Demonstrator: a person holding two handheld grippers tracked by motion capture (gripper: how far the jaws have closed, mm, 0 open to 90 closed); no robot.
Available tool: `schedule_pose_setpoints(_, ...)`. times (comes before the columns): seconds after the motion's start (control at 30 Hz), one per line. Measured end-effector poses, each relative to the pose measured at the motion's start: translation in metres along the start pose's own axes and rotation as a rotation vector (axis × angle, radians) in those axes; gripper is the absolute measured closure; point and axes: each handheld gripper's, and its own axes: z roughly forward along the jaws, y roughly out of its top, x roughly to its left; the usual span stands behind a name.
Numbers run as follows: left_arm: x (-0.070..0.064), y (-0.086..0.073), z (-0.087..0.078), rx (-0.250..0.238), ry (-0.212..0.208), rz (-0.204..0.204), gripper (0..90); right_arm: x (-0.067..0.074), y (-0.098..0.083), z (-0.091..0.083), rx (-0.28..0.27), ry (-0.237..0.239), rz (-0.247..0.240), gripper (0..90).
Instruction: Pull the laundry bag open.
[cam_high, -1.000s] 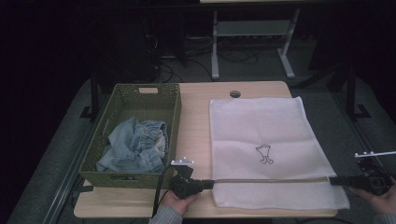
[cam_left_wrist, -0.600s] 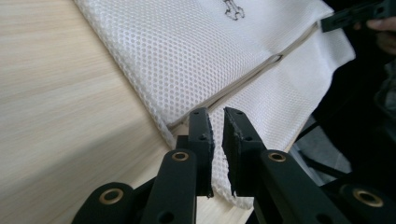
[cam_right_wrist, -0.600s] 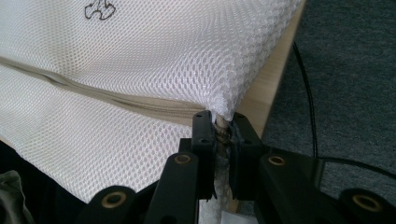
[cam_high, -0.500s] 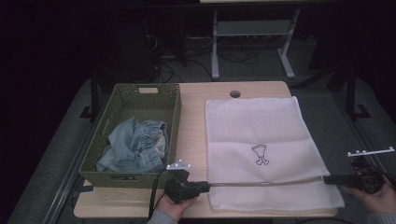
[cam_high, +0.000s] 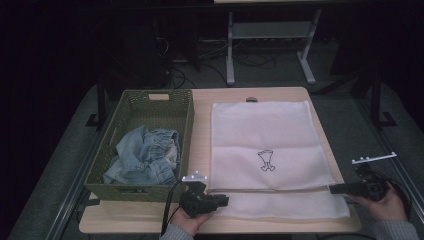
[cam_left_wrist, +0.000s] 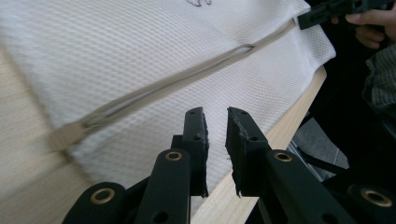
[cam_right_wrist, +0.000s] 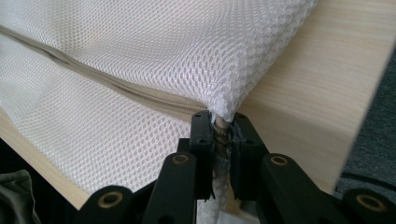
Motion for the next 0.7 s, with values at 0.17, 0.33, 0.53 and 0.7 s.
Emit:
schedule_pose_setpoints(0.17, 0.001, 0.001, 0.0, -0.005, -0.006, 0.003, 77.6, 0.004, 0.004, 0.009, 0.009, 0.009, -0.007, 79.1)
schedule_pose_setpoints(0.33, 0.002, 0.002, 0.0, -0.007, -0.01, 0.007, 76.4, 0.007, 0.004, 0.008, 0.006, -0.005, -0.014, 70.1)
schedule_pose_setpoints(0.53, 0.002, 0.006, 0.0, -0.006, -0.015, 0.022, 74.6, 0.011, 0.001, 0.001, -0.009, -0.019, -0.028, 62.0)
schedule_pose_setpoints(0.7, 0.003, 0.01, -0.001, -0.007, -0.026, 0.033, 72.3, 0.017, 0.0, 0.0, -0.022, -0.022, -0.05, 57.6)
